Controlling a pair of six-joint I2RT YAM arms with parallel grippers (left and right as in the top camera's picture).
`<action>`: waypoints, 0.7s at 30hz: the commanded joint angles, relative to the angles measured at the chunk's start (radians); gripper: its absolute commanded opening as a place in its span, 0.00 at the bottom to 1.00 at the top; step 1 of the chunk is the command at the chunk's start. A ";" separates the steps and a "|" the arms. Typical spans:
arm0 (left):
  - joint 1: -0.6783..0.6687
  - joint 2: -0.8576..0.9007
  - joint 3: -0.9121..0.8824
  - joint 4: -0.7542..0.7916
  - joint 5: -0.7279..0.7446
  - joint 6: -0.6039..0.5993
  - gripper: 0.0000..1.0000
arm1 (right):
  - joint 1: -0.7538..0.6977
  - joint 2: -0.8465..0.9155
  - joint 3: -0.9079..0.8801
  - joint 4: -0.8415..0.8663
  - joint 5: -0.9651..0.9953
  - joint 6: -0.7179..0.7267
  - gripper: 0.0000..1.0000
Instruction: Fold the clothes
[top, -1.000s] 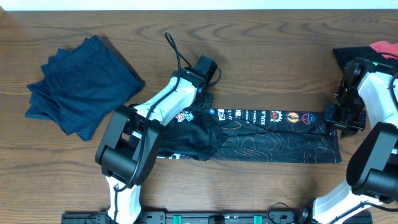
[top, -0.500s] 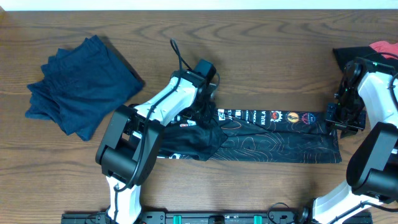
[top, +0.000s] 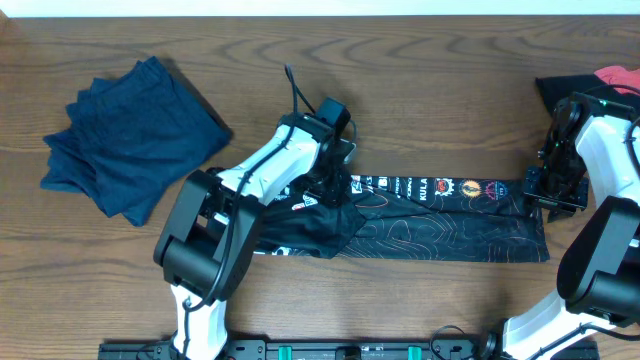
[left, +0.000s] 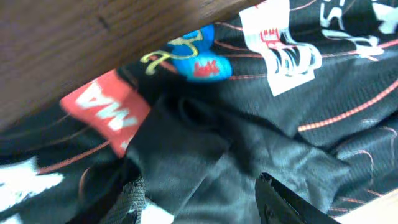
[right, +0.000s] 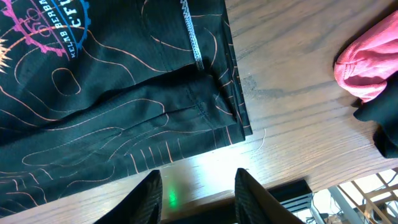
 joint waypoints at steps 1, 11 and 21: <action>0.012 -0.139 0.053 -0.011 -0.088 -0.020 0.60 | -0.019 -0.010 -0.002 -0.004 0.029 0.000 0.39; 0.075 -0.369 0.053 -0.126 -0.117 -0.155 0.70 | -0.095 -0.010 -0.074 0.105 -0.079 -0.129 0.50; 0.171 -0.373 0.052 -0.193 -0.117 -0.254 0.70 | -0.102 -0.010 -0.322 0.489 -0.157 -0.243 0.61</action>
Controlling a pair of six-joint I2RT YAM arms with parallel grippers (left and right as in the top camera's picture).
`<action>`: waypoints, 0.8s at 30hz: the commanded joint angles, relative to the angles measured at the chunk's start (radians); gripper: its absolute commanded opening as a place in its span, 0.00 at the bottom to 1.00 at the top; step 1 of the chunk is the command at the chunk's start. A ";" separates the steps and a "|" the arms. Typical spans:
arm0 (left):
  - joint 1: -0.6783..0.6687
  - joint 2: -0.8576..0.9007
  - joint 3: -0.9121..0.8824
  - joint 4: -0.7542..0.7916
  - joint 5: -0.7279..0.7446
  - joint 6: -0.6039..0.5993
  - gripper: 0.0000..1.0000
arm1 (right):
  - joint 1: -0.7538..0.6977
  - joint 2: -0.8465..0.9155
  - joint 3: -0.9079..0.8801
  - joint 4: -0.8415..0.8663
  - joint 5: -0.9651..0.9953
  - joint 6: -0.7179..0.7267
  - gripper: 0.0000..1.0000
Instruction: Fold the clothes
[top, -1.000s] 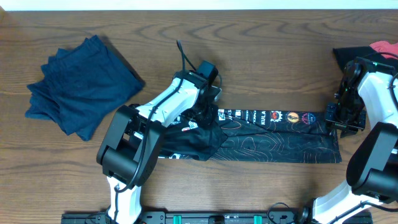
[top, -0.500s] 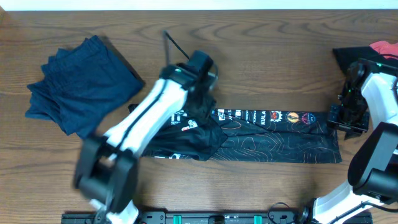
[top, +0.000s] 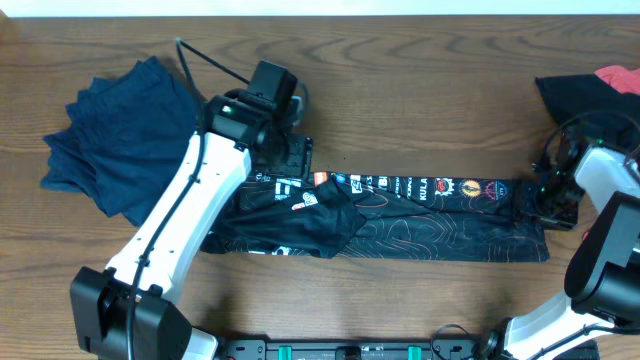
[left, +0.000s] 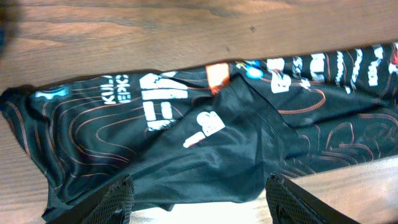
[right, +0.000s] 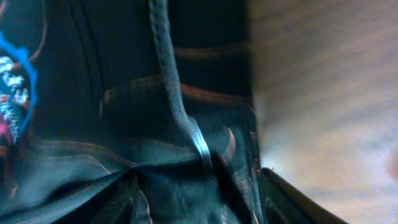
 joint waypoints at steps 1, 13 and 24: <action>0.035 0.006 0.000 -0.003 -0.016 -0.045 0.70 | -0.006 -0.009 -0.060 0.060 -0.040 -0.054 0.61; 0.081 0.006 0.000 -0.003 -0.016 -0.045 0.70 | -0.008 -0.009 -0.126 0.138 -0.043 -0.053 0.06; 0.170 -0.026 0.000 -0.008 -0.015 -0.045 0.70 | -0.095 -0.010 0.174 -0.036 0.073 0.130 0.01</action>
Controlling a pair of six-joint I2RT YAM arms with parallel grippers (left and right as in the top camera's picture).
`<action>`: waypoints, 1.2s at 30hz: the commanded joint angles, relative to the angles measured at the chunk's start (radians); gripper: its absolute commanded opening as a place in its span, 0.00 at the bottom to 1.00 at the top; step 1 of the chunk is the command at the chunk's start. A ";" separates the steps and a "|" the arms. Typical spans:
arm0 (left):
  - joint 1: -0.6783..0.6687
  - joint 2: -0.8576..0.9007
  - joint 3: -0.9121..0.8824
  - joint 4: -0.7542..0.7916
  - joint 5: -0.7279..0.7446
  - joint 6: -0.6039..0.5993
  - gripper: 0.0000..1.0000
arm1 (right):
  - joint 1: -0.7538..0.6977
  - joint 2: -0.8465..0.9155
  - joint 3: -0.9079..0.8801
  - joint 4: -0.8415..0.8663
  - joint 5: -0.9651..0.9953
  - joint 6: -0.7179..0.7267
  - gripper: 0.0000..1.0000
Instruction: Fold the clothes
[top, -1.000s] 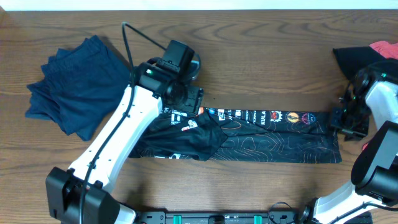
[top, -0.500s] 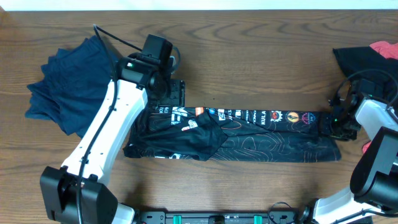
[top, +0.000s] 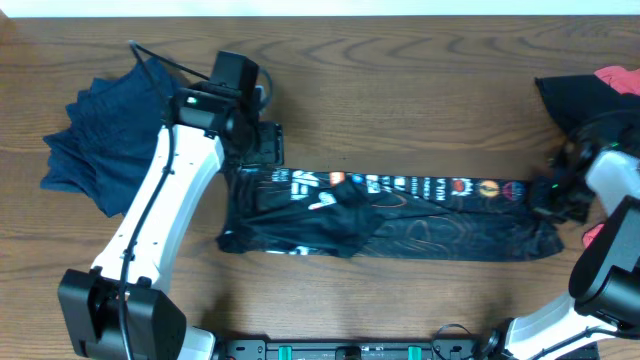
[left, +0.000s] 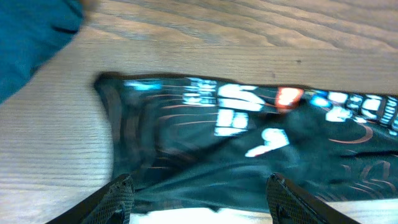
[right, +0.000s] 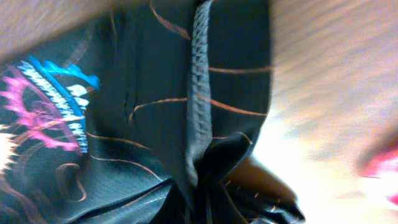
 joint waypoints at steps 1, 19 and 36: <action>0.029 -0.028 0.000 -0.007 -0.016 -0.006 0.70 | -0.024 -0.003 0.142 -0.066 0.065 0.048 0.01; 0.035 -0.029 0.000 -0.021 -0.016 -0.005 0.70 | 0.391 -0.003 0.243 -0.407 0.037 0.154 0.01; 0.035 -0.029 0.000 -0.021 -0.016 -0.005 0.72 | 0.712 -0.003 0.243 -0.354 -0.067 0.304 0.02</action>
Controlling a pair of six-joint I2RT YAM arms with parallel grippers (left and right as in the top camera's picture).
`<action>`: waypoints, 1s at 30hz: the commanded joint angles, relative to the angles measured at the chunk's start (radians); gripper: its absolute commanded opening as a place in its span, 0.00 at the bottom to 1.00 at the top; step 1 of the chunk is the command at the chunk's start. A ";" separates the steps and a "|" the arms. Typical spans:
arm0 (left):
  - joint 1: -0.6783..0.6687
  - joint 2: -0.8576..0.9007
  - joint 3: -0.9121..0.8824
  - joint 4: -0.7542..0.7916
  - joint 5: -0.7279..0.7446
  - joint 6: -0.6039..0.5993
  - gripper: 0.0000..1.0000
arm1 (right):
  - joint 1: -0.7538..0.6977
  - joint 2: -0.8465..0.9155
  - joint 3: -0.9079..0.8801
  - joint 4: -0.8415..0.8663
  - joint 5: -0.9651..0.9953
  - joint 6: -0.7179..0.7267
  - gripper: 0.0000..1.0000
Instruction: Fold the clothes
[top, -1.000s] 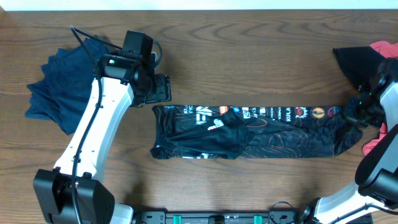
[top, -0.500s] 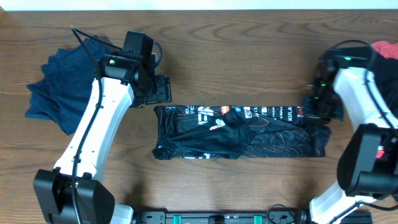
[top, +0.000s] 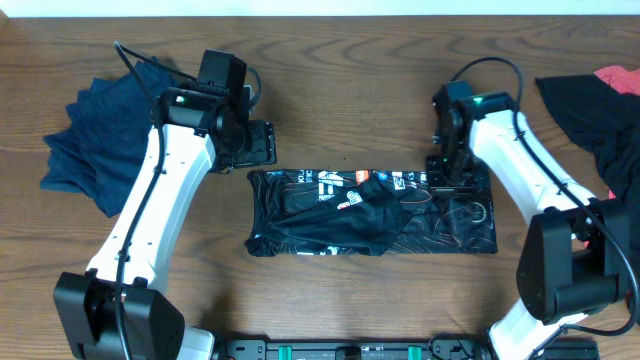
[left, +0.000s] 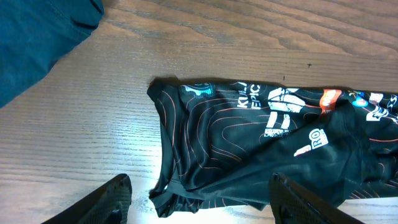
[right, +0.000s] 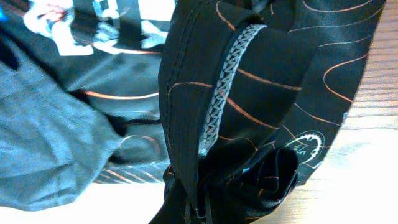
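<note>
A black jersey (top: 370, 215) with coloured logos and orange contour lines lies mid-table, its right end doubled over toward the middle. My right gripper (top: 446, 172) is shut on that end. In the right wrist view the gripper (right: 200, 210) pinches a bunched hem (right: 231, 93) with grey zigzag stitching. My left gripper (top: 256, 143) hovers open just beyond the jersey's far left corner. In the left wrist view its fingers (left: 112, 200) stand wide apart over the jersey's left edge (left: 168, 143), with nothing between them.
A crumpled dark blue garment (top: 125, 135) lies at the far left, its edge showing in the left wrist view (left: 43, 37). Black clothing (top: 595, 115) and a pink piece (top: 620, 75) sit at the far right edge. Bare wooden table (top: 350, 90) surrounds the jersey.
My right gripper, still shut on the jersey's right end, has gone from the far right to above the jersey's middle. The jersey now lies much shorter. The left gripper barely moved.
First my left gripper was low on the jersey's middle and the right hung open over its right end. Then the left stood raised at the far left, and the right was down on the end. The right gripper then held that end, now folded inward.
</note>
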 joint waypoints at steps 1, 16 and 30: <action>0.003 -0.023 0.000 -0.006 -0.013 -0.005 0.73 | 0.036 -0.006 0.009 0.008 -0.020 0.050 0.04; 0.003 -0.023 0.000 -0.006 -0.013 -0.005 0.75 | 0.080 -0.006 0.009 0.090 -0.339 -0.183 0.23; 0.003 -0.023 -0.001 -0.006 -0.013 -0.005 0.75 | 0.032 -0.007 -0.028 -0.028 0.158 0.149 0.41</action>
